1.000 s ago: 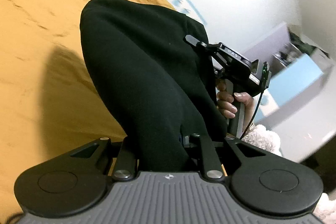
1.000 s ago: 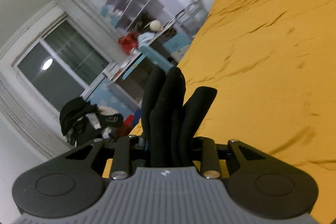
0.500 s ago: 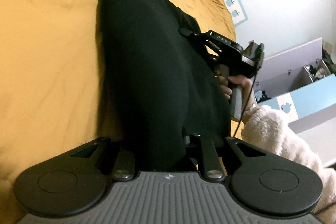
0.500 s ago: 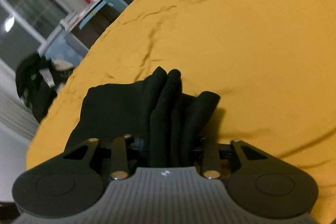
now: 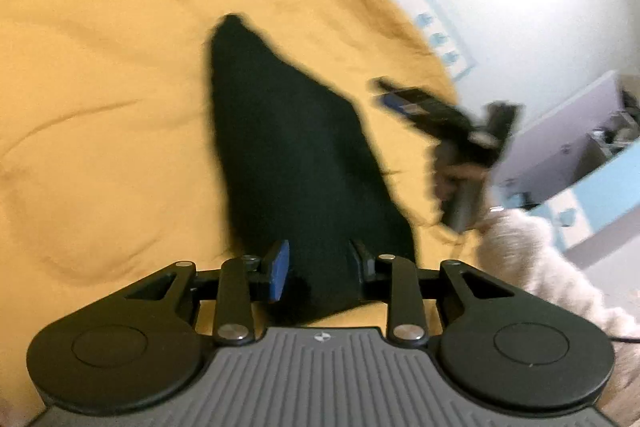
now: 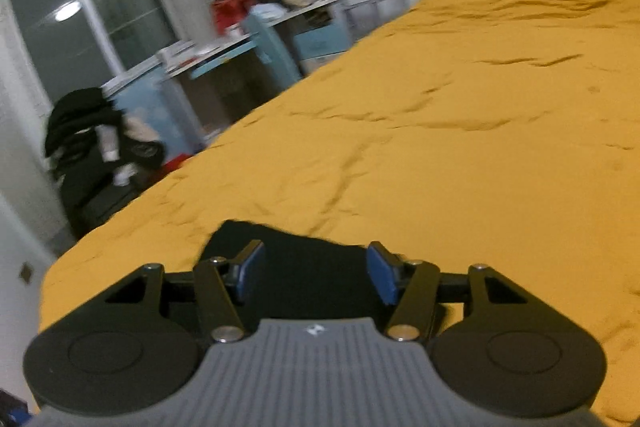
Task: Fold small clothes
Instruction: 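Lower the folded sweatshirt onto the duvet with both grippers and release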
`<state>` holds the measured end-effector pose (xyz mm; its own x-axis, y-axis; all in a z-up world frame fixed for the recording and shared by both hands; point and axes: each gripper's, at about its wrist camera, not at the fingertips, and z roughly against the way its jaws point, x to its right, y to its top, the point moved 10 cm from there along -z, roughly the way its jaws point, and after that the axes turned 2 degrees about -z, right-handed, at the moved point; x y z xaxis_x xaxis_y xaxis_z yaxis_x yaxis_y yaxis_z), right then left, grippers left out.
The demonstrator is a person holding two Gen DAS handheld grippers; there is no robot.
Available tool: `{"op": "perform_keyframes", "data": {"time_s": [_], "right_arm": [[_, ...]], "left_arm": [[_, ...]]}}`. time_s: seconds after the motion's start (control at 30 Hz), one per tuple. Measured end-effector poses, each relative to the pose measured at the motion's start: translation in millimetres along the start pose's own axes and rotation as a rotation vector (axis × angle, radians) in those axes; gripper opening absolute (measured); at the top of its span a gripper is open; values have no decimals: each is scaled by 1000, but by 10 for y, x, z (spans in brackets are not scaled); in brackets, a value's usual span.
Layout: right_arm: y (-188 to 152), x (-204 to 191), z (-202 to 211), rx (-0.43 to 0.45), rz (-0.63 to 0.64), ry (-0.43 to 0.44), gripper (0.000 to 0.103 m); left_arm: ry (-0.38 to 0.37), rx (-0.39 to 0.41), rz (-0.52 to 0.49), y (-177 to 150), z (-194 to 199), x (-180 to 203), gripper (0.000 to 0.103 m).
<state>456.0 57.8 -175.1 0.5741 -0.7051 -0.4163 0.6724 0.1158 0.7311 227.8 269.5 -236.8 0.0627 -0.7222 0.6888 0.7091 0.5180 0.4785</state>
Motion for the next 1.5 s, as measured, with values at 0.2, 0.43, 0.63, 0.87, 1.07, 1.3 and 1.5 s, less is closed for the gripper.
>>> {"op": "perform_keyframes", "data": {"time_s": [0.2, 0.43, 0.63, 0.87, 1.07, 1.3, 1.5], "right_arm": [[-292, 393, -474, -98, -100, -102, 32], [-315, 403, -291, -27, -205, -75, 34], [-573, -308, 784, 67, -121, 74, 41], [-1447, -562, 1313, -14, -84, 48, 42], [-1880, -349, 1199, -42, -178, -67, 41], [-1699, -791, 1570, 25, -160, -204, 65], [-1642, -1393, 2040, 86, -11, -435, 81]], "left_arm": [[-8, -63, 13, -133, -480, -68, 37], [-24, -62, 54, -167, -473, -134, 36], [-50, 7, -33, -224, -168, 229, 37], [8, -51, -11, -450, -348, 55, 36], [17, -65, -19, -427, -411, 54, 35], [142, 71, -125, -338, 3, 554, 41], [384, 167, -227, -460, 420, 926, 74]]}}
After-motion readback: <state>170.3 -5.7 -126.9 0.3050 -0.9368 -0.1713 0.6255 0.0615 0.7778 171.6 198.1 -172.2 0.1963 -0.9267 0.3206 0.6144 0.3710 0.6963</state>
